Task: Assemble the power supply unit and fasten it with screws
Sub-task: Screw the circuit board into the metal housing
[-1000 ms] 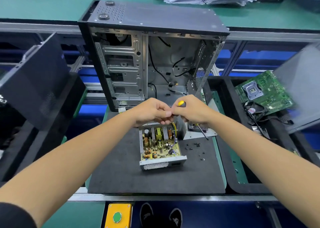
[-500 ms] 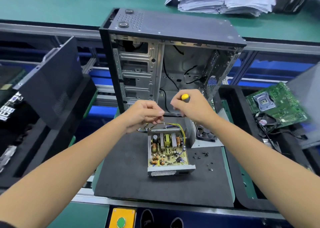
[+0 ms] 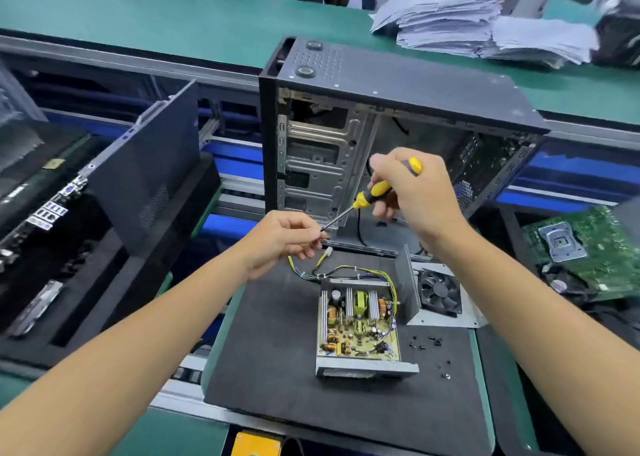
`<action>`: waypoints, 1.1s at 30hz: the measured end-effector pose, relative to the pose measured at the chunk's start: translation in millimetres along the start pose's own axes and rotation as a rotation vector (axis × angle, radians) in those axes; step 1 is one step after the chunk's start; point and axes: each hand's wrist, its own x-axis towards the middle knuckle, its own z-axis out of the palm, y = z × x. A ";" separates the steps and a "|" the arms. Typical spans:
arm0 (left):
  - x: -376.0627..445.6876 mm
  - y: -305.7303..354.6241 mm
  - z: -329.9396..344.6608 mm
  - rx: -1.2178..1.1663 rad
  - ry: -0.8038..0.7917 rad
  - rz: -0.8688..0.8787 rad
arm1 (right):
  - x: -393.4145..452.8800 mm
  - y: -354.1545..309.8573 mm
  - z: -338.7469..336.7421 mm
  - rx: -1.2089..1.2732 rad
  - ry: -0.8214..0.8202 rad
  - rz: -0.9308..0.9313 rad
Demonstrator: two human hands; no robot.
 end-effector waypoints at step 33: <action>9.4 -49.0 -39.9 -0.130 0.029 -0.003 | 28.1 43.8 47.5 -0.158 -0.045 0.062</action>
